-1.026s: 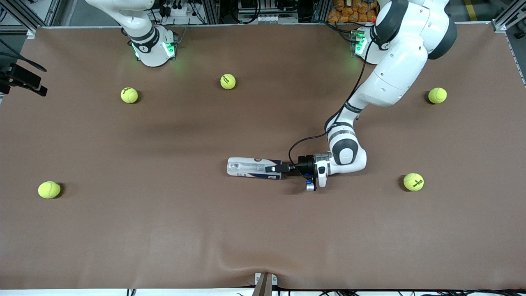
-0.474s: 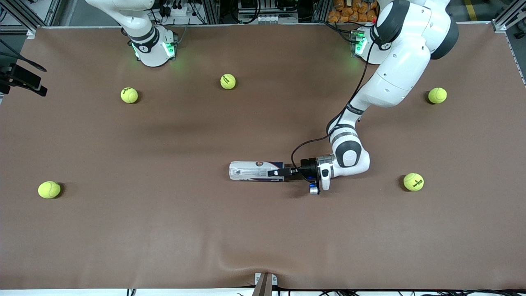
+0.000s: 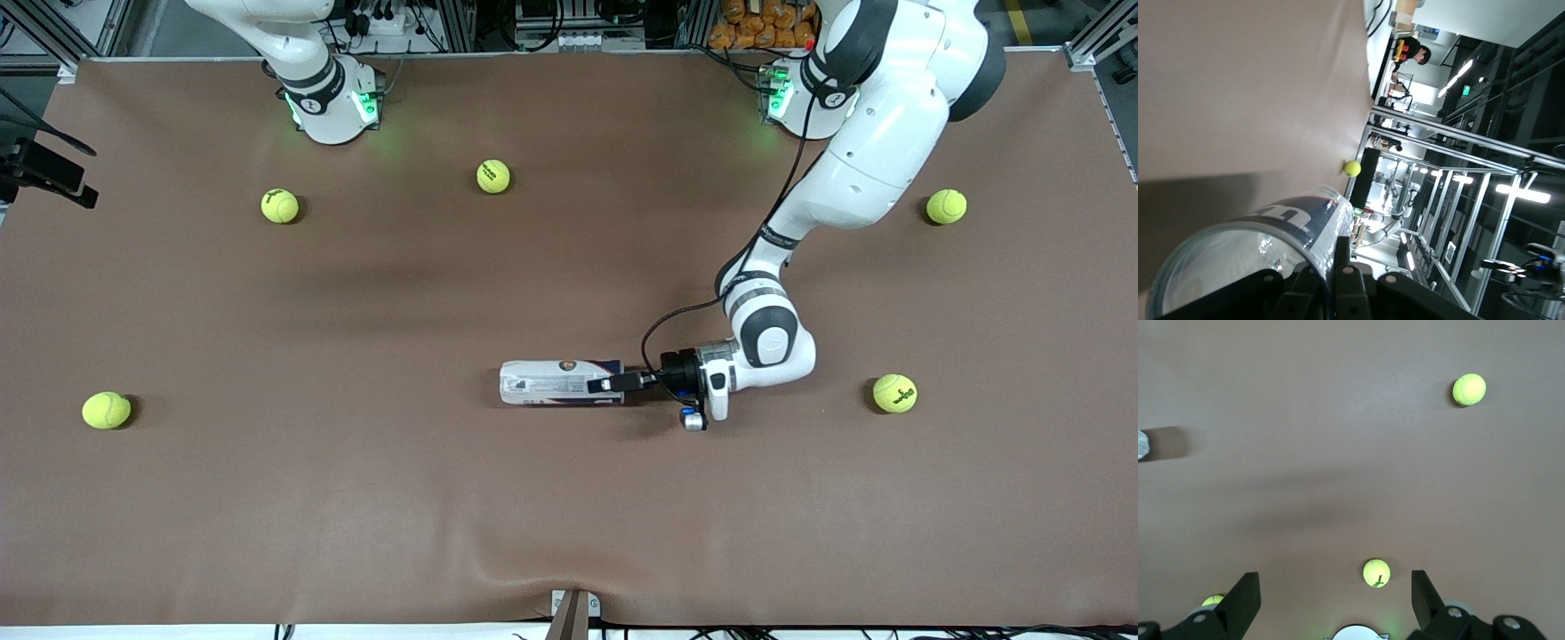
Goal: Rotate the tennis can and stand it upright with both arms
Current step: 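Grasp the can's bottom end with the left gripper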
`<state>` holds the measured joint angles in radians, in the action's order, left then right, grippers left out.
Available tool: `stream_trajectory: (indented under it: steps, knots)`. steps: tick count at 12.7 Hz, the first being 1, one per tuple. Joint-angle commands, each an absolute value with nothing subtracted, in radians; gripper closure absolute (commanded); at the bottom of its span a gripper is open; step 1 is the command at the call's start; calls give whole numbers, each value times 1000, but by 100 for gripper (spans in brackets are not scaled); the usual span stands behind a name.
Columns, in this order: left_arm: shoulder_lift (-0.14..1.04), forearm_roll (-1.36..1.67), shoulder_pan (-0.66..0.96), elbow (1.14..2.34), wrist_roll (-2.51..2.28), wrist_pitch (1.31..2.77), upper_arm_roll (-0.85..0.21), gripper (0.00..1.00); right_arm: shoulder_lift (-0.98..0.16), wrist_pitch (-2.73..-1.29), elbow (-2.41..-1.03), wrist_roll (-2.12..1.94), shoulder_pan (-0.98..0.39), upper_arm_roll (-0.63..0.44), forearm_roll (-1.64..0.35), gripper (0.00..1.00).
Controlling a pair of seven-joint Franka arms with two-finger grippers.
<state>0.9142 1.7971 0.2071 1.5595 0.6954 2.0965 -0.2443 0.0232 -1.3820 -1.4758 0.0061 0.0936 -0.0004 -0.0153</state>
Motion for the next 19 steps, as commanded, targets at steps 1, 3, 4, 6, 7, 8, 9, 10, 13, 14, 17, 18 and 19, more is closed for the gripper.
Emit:
stream_trajectory:
  steps: [1, 3, 4, 6, 7, 8, 9, 10, 13, 14, 17, 18, 19]
  knots:
    - [856, 1789, 166, 1586, 669, 2063, -250, 100, 31, -1379, -1471, 18, 110, 11, -17, 0]
    - [830, 1718, 123, 1589, 658, 2016, -252, 100, 29, -1379, -1471, 18, 110, 11, -17, 0]
    - [809, 1709, 103, 1601, 626, 1950, -250, 100, 29, -1379, -1471, 18, 110, 11, -17, 0]
    - [772, 1655, 66, 1609, 562, 1867, -252, 100, 29, -1379, -1471, 20, 110, 11, -17, 0]
    - [746, 1652, 64, 1612, 517, 1846, -252, 100, 29, -1379, -1471, 18, 110, 11, -17, 0]
    - [715, 1651, 64, 1611, 446, 1844, -250, 100, 29, -1379, -1471, 20, 110, 11, -17, 0]
    - [689, 1643, 67, 1606, 370, 1844, -245, 100, 29, -1379, -1471, 20, 110, 11, -17, 0]
    - [669, 1606, 71, 1600, 314, 1845, -244, 100, 29, -1378, -1471, 20, 110, 11, -18, 0]
    - [620, 1540, 69, 1600, 210, 1848, -244, 100, 28, -1378, -1471, 20, 110, 11, -18, 0]
    - [600, 1533, 77, 1600, 169, 1855, -241, 100, 28, -1378, -1471, 20, 110, 11, -18, 0]
    - [565, 1422, 78, 1589, 106, 1858, -239, 100, 28, -1378, -1471, 20, 109, 11, -18, 0]
    - [549, 1411, 81, 1588, 72, 1858, -238, 100, 28, -1379, -1471, 18, 109, 11, -18, 0]
    - [545, 1392, 87, 1580, 31, 1865, -238, 100, 28, -1378, -1471, 18, 109, 11, -18, 0]
